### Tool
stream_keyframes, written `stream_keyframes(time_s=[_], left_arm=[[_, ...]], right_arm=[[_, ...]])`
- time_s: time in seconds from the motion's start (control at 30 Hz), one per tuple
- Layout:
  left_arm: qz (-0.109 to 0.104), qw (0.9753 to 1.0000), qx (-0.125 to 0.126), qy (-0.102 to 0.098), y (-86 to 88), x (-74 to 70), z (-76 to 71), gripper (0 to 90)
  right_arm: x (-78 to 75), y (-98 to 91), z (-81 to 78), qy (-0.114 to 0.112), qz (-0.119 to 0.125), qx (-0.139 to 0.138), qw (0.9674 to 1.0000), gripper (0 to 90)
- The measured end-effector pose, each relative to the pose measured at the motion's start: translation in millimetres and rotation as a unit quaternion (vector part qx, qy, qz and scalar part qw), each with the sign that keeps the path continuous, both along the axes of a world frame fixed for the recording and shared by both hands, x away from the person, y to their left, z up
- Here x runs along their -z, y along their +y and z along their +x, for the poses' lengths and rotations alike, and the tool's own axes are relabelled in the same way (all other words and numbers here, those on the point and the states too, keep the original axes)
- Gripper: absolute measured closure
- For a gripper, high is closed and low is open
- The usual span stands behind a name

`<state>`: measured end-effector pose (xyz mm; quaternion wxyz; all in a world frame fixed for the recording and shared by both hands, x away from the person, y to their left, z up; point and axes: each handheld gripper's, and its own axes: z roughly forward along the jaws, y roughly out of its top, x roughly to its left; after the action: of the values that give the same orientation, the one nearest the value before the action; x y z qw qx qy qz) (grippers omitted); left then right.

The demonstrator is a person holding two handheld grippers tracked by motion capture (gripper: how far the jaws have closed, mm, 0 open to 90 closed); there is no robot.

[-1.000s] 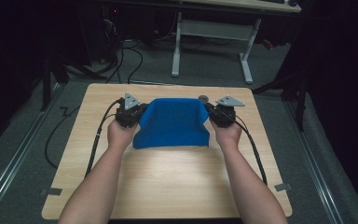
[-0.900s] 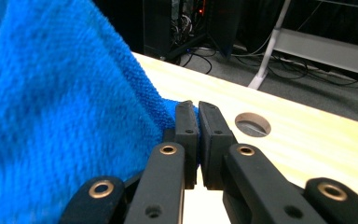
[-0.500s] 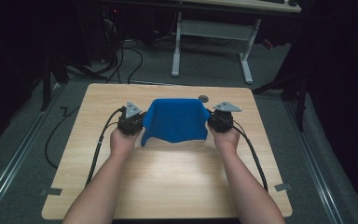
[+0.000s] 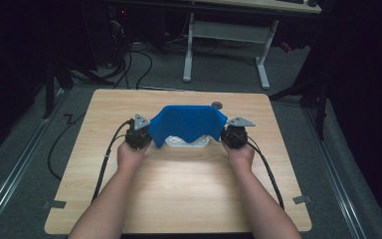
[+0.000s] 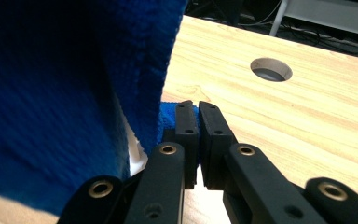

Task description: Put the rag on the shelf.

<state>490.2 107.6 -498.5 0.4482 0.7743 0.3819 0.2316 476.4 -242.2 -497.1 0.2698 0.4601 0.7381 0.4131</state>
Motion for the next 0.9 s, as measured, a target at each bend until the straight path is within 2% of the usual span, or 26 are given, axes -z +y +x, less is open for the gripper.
stream_keyframes(time_s=[0.17, 0.4, 0.5, 0.53, 0.6, 0.63, 0.67, 0.73, 0.8, 0.83, 0.9], left_arm=[[-0.003, 1.0000, -0.006, 0.004, 1.9, 0.3, 0.0, 81.8], [-0.001, 0.9999, -0.004, 0.010, 1.7, 2.7, -0.5, 82.0], [0.006, 0.9998, 0.001, 0.020, 0.4, 5.3, -0.1, 82.2], [0.009, 0.9997, 0.002, 0.023, 0.6, 6.6, 0.0, 81.3], [0.000, 0.9995, -0.009, 0.029, 4.1, 9.1, -0.5, 71.5], [0.000, 0.9995, -0.009, 0.029, 4.1, 9.1, -0.5, 69.6], [-0.011, 0.9994, -0.019, 0.028, 8.4, 9.1, -3.0, 67.9], [-0.011, 0.9994, -0.025, 0.023, 10.4, 8.3, -5.0, 67.2], [-0.018, 0.9992, -0.029, 0.020, 14.0, 6.0, -9.0, 66.1], [-0.019, 0.9992, -0.028, 0.018, 15.2, 4.5, -11.3, 65.7], [-0.012, 0.9995, -0.025, 0.018, 15.6, 1.4, -15.4, 65.3]], right_arm=[[-0.4, -2.7, -3.4, -0.003, 0.001, 0.000, 1.0000, 87.1], [0.6, -8.0, -8.6, -0.002, 0.002, 0.003, 1.0000, 86.8], [-1.2, -8.2, -11.8, -0.003, -0.002, 0.002, 1.0000, 86.8], [-1.8, -8.0, -12.9, -0.003, -0.002, 0.002, 1.0000, 86.5], [-4.6, -8.9, -16.2, -0.006, -0.004, 0.001, 1.0000, 83.1], [-4.6, -8.9, -16.2, -0.006, -0.004, 0.001, 1.0000, 83.1], [-7.6, -10.1, -20.1, -0.008, -0.001, 0.003, 1.0000, 78.3], [-8.7, -10.8, -21.7, -0.010, -0.001, 0.003, 0.9999, 77.9], [-11.6, -14.7, -26.7, -0.023, -0.003, 0.007, 0.9997, 76.9], [-13.4, -18.1, -29.7, -0.019, -0.004, 0.012, 0.9997, 76.1], [-14.2, -20.9, -31.5, -0.020, -0.007, 0.014, 0.9997, 75.7]])
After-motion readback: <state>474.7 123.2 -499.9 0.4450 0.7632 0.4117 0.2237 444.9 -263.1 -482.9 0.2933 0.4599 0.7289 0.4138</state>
